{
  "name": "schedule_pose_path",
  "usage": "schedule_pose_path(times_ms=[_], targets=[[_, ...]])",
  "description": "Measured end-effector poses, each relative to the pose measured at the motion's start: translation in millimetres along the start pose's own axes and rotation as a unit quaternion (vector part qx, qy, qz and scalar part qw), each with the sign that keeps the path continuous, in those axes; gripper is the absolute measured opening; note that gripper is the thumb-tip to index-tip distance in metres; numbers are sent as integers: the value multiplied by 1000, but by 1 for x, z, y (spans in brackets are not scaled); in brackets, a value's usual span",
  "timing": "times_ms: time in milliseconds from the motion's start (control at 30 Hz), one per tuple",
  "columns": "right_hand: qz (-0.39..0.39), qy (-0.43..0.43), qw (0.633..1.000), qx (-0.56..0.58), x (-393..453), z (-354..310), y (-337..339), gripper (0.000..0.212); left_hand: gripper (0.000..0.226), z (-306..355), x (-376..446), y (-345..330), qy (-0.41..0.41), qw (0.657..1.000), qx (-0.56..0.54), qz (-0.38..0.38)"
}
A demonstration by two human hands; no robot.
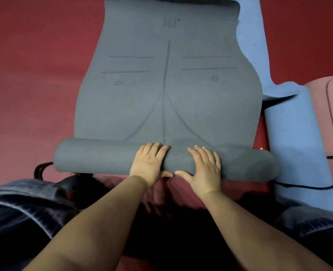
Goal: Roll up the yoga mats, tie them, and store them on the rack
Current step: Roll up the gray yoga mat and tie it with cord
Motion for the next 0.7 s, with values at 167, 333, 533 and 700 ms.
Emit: schedule_pose_path(times_ms=[167, 333, 533, 700], targets=[[70, 14, 997, 22, 5, -1, 3, 60, 93, -7, 21, 9, -49, 999, 22, -1], [11, 22, 999, 27, 75, 18, -4, 65, 82, -17, 59, 15, -30, 999, -8, 16], [5, 16, 999, 47, 110, 20, 2, 52, 68, -4, 54, 4, 14, 997, -39, 62], [50, 33, 998, 12, 70, 14, -12, 64, 74, -14, 100, 23, 23, 999, -41, 10]])
Point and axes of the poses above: each hand's wrist, its own x-axis towards the middle knuckle, its own y-axis out of the back of the hand, z = x × y, the point moved 6 cm from there along x, towards the middle knuckle, and after that the axes turned 5 degrees about y, right-handed, at the moved point
